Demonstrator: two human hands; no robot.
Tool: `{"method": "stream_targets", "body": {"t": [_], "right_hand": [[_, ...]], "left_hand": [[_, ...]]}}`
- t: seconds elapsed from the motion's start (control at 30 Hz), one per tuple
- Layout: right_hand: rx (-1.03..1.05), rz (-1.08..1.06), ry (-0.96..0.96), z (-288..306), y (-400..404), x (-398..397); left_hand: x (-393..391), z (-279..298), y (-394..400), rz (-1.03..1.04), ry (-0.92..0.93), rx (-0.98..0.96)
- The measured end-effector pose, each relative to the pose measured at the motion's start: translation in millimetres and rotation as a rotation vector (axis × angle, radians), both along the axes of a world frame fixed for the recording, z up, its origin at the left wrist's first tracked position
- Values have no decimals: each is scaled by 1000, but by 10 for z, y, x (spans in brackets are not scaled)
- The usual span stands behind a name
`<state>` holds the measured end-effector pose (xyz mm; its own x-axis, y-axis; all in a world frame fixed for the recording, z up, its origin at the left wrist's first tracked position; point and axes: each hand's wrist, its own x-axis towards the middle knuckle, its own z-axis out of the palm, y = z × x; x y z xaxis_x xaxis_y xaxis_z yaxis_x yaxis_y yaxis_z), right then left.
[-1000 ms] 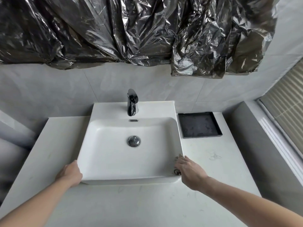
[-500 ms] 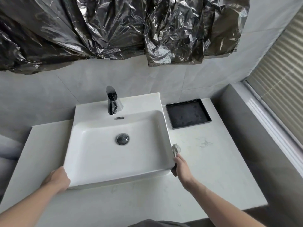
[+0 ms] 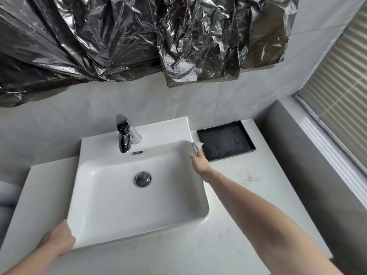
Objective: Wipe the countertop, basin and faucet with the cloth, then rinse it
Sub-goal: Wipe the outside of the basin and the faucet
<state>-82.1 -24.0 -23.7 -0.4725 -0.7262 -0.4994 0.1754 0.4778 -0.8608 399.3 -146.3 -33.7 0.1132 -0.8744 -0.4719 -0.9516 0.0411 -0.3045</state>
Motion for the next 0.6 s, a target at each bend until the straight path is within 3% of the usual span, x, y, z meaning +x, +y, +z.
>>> {"method": "stream_targets", "body": {"t": [0.17, 0.27, 0.47, 0.6], "right_hand": [[54, 68, 207, -11, -152, -93], [-14, 107, 268, -131, 43, -46], [121, 145, 95, -420, 609, 113], [191, 124, -31, -408, 444, -39]], "left_hand": [[-56, 43, -6, 14, -39, 32], [-100, 50, -31, 20, -53, 30], [-175, 70, -78, 29, -99, 54], [-170, 99, -99, 33, -91, 88]]}}
